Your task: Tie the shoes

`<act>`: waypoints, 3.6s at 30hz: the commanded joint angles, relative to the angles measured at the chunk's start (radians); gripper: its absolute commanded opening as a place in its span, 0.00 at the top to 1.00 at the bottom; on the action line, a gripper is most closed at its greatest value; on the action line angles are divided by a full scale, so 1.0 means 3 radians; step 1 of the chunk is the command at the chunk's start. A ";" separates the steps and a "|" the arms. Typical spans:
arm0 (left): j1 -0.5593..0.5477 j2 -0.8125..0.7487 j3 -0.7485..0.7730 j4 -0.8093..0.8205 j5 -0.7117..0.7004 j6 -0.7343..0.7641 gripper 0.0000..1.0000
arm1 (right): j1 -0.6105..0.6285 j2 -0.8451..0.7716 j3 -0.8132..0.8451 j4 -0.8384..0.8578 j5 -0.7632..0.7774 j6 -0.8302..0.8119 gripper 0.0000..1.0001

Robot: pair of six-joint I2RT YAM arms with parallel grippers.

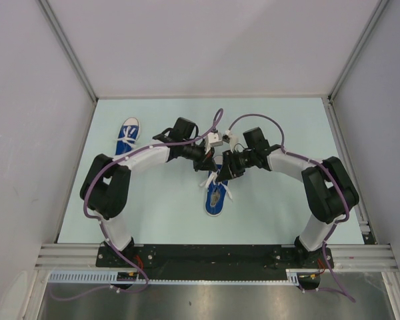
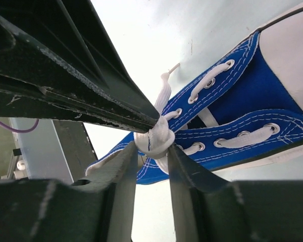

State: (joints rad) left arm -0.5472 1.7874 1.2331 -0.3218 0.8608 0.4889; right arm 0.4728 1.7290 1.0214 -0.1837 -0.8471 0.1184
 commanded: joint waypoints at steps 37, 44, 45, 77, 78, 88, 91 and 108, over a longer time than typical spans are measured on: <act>0.0014 -0.0134 0.0067 0.0009 0.0255 0.0175 1.00 | -0.0037 0.0010 0.0062 0.0080 -0.0030 -0.0001 0.71; 0.0014 -0.0149 0.0047 -0.0058 0.0296 0.0283 1.00 | -0.0267 -0.0159 0.0062 0.0341 -0.0208 0.0177 0.64; 0.0014 -0.0149 0.0042 -0.0063 0.0316 0.0288 1.00 | -0.0292 -0.0169 0.0062 0.0392 -0.0264 0.0183 0.62; 0.0014 -0.0154 0.0057 -0.0062 0.0378 0.0334 1.00 | -0.0236 -0.0031 0.0062 0.0387 -0.0388 0.0137 1.00; 0.0014 -0.0165 0.0082 -0.0088 0.0337 0.0329 0.96 | -0.0236 -0.0047 0.0062 0.0377 -0.0362 0.0117 1.00; 0.0239 -0.0900 -0.0623 0.0086 -0.0026 -0.0248 0.52 | -0.0267 -0.0134 0.0062 0.0326 -0.0127 0.0264 1.00; 0.0234 -0.0967 -0.0827 0.0101 0.0004 -0.0585 0.48 | -0.0277 -0.0159 0.0062 0.0326 -0.0046 0.0331 1.00; 0.0132 -0.0569 -0.1002 0.0709 0.0117 -0.1394 0.43 | -0.0272 -0.0211 0.0062 0.0208 0.0062 0.0295 1.00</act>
State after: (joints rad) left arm -0.4915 1.5795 0.8780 -0.1684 0.8642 0.1429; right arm 0.3904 1.7035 1.0214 -0.1135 -0.8345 0.2089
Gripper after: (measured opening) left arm 0.571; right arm 0.009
